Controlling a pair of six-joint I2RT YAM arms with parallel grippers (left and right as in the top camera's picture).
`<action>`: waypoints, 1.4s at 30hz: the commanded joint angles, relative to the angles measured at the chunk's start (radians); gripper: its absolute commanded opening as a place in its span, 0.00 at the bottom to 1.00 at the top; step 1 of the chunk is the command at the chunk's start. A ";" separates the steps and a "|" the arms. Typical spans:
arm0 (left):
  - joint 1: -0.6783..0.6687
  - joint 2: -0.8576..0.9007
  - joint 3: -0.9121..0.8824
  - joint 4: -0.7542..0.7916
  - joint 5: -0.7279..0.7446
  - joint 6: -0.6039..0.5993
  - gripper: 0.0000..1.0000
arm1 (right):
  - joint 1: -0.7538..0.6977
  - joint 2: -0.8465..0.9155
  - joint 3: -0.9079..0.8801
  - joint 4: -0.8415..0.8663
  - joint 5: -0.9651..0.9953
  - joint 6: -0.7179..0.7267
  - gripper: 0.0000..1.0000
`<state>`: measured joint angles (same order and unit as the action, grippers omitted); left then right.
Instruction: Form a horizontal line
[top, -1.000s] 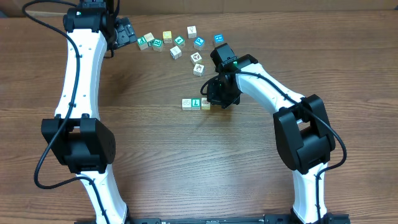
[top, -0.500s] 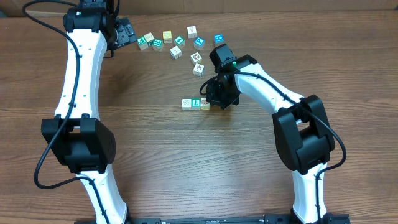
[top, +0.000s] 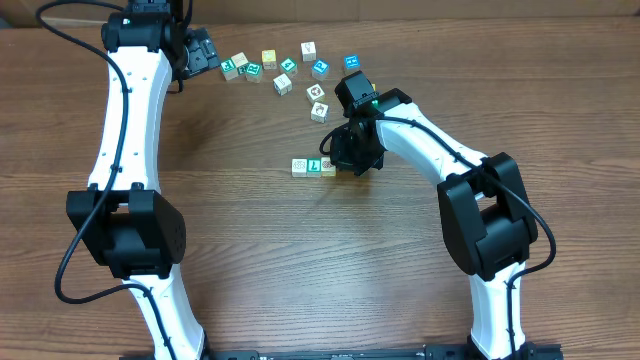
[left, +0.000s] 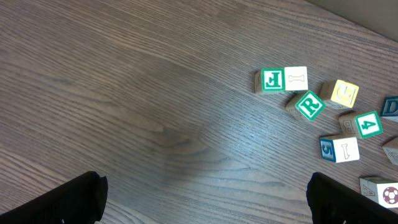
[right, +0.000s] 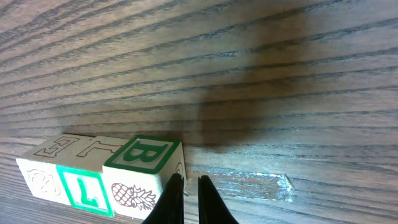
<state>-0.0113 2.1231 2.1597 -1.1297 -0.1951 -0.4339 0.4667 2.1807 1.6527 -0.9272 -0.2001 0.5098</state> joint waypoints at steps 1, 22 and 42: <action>0.000 -0.004 0.013 0.001 -0.003 0.011 1.00 | 0.005 -0.028 -0.008 0.007 0.017 -0.013 0.06; 0.000 -0.004 0.013 0.001 -0.003 0.011 1.00 | 0.003 -0.028 -0.008 0.005 0.080 -0.013 0.17; 0.000 -0.004 0.013 0.001 -0.003 0.011 1.00 | -0.022 -0.028 -0.008 -0.005 0.165 -0.017 0.23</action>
<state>-0.0113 2.1231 2.1597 -1.1301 -0.1951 -0.4339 0.4629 2.1807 1.6527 -0.9352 -0.0509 0.4969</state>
